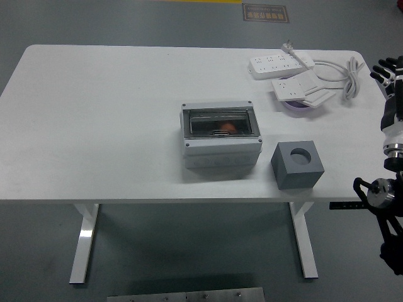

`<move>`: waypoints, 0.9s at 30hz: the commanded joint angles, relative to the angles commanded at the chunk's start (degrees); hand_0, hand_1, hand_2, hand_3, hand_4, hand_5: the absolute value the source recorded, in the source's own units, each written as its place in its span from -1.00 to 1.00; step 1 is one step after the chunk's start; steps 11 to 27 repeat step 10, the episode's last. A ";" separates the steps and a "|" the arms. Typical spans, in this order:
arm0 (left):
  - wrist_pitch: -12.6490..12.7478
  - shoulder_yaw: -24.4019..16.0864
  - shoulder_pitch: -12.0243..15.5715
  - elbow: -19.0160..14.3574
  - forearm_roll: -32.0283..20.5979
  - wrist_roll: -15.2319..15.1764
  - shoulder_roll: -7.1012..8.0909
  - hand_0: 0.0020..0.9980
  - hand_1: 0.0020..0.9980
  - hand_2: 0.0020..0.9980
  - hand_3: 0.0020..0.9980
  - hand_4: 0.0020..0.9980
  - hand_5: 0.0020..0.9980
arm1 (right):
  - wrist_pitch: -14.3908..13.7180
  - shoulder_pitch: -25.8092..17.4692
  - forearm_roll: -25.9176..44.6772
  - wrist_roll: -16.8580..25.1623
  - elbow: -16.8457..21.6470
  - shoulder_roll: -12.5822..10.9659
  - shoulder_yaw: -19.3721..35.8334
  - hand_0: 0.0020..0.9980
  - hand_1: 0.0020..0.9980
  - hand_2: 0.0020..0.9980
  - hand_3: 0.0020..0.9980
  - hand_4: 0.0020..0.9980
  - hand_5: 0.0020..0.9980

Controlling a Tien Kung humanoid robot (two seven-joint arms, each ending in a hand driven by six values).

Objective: Fetch the battery,place it into the box,close the lid of the box

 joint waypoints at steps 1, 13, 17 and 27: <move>-0.01 0.00 -0.03 0.00 0.01 -0.01 0.02 0.27 0.40 0.15 0.08 0.00 -1.00 | 0.00 0.03 0.02 0.00 -0.03 -0.05 -0.05 0.23 0.17 0.16 0.04 0.35 0.20; -0.16 -0.19 -0.24 0.03 0.41 -0.11 0.51 0.27 0.40 0.15 0.08 0.00 -1.00 | -0.01 0.33 0.10 -0.05 -0.25 -0.41 -0.62 0.22 0.17 0.16 0.04 0.35 0.20; -0.16 -0.19 -0.24 0.03 0.41 -0.11 0.51 0.27 0.40 0.15 0.08 0.00 -1.00 | -0.01 0.33 0.10 -0.05 -0.25 -0.41 -0.62 0.22 0.17 0.16 0.04 0.35 0.20; -0.16 -0.19 -0.24 0.03 0.41 -0.11 0.51 0.27 0.40 0.15 0.08 0.00 -1.00 | -0.01 0.33 0.10 -0.05 -0.25 -0.41 -0.62 0.22 0.17 0.16 0.04 0.35 0.20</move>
